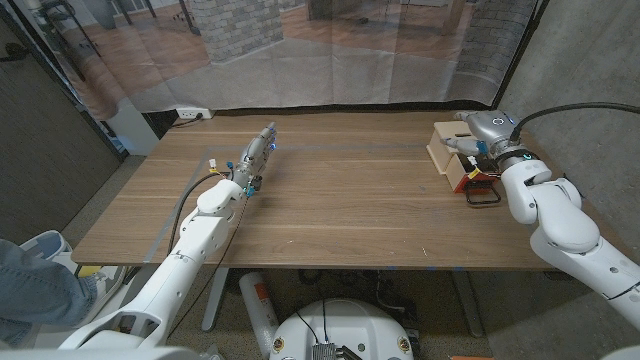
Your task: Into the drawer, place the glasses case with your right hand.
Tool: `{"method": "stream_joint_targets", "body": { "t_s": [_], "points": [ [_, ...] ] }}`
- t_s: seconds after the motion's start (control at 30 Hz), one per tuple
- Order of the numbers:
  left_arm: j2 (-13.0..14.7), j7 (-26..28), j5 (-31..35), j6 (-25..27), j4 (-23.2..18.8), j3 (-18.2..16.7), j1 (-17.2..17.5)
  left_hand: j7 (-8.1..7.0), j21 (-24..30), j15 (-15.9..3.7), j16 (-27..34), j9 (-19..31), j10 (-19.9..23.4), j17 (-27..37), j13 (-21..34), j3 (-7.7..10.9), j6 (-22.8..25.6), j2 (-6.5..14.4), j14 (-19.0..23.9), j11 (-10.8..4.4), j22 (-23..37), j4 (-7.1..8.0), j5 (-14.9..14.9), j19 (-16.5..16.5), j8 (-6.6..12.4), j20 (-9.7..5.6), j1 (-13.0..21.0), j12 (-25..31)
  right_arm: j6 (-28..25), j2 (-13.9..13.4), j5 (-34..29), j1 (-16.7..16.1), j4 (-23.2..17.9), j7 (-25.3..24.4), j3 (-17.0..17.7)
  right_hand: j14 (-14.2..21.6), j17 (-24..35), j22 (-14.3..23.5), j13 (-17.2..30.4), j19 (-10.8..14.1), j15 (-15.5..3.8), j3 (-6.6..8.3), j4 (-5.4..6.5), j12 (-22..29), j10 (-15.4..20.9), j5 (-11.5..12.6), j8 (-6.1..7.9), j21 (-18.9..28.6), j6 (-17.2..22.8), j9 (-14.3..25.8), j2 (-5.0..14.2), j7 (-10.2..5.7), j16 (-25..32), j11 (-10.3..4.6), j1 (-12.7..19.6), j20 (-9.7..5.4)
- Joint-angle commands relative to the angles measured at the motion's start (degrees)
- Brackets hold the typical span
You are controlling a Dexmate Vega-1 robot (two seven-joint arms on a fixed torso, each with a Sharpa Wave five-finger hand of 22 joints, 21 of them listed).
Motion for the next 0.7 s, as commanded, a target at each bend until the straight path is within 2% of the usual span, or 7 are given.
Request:
{"method": "stream_joint_targets", "body": {
  "t_s": [0.03, 0.13, 0.33, 0.5, 0.7],
  "points": [
    [0.57, 0.68, 0.17, 0.65, -2.14, -0.24, 1.03, 0.13, 0.03, -0.09, -0.04, 0.22, -0.37, 0.31, 0.25, -0.15, 0.13, 0.73, -0.61, -0.11, 0.15, 0.12, -0.01, -4.67, 0.05, -1.05, 0.21, 0.09, 4.1, 3.62, 7.11, 1.14, 1.47, -8.29, -1.19, -0.48, -0.1, -0.11, 0.11, -0.09, -0.35, 0.14, 0.45, 0.18, -0.33, 0.18, 0.23, -0.52, 0.2, 0.21, 0.17, 0.42, 0.07, 0.54, -0.57, -1.16],
    [0.77, 0.99, 0.27, 0.86, -2.92, -0.35, 1.33, 0.17, 0.03, -0.09, -0.03, 0.22, -0.33, 0.31, 0.25, -0.16, 0.15, 0.73, -0.58, -0.03, 0.15, 0.11, -0.01, -4.68, 0.06, -1.16, 0.22, 0.11, 5.44, 4.62, 9.81, 1.54, 2.03, -9.88, -1.11, -0.6, -0.17, -0.22, 0.07, 0.19, -0.92, 0.12, 0.48, 0.25, -0.27, 0.18, 0.25, -0.61, 0.25, 0.18, 0.29, 0.71, 0.13, 0.82, -0.63, -2.06],
    [1.13, 1.46, 0.44, 1.21, -4.3, -0.46, 1.86, 0.14, 0.06, -0.12, -0.01, 0.22, -0.33, 0.31, 0.25, -0.18, 0.21, 0.75, -0.55, -0.05, 0.15, 0.09, -0.02, -4.62, 0.08, -1.26, 0.24, 0.11, 8.51, 7.7, 16.01, 2.34, 3.85, -14.5, -0.76, -0.51, -0.24, -0.34, 0.04, 0.44, -1.13, 0.1, 0.47, 0.31, -0.21, 0.18, 0.25, -0.72, 0.24, 0.15, 0.41, 1.09, 0.26, 1.4, -0.64, -2.47],
    [1.42, 1.91, 0.62, 1.71, -5.45, -0.5, 2.31, 0.16, 0.07, -0.18, 0.01, 0.22, -0.31, 0.31, 0.25, -0.2, 0.19, 0.75, -0.49, -0.02, 0.15, 0.08, -0.02, -4.58, 0.07, -1.34, 0.26, 0.12, 11.07, 7.43, 17.65, 2.7, 5.18, -17.13, -1.31, -0.59, -0.3, -0.42, 0.01, 0.51, -1.09, 0.1, 0.48, 0.4, -0.04, 0.16, 0.26, -0.85, 0.26, 0.13, 0.5, 1.48, 0.29, 1.69, -0.66, -2.64],
    [1.66, 2.27, 0.79, 2.06, -6.44, -0.5, 2.61, 0.15, 0.07, -0.23, -0.01, 0.22, -0.26, 0.3, 0.25, -0.22, 0.08, 0.77, -0.54, 0.05, 0.15, 0.06, -0.02, -4.59, 0.02, -1.36, 0.28, 0.14, 14.37, 8.94, 21.46, 3.54, 6.77, -20.16, -1.73, -0.76, -0.35, -0.5, -0.03, 0.59, -1.17, 0.09, 0.53, 0.49, 0.15, 0.14, 0.28, -0.99, 0.33, 0.11, 0.67, 1.95, 0.3, 2.0, -0.73, -2.88]
  ]
}}
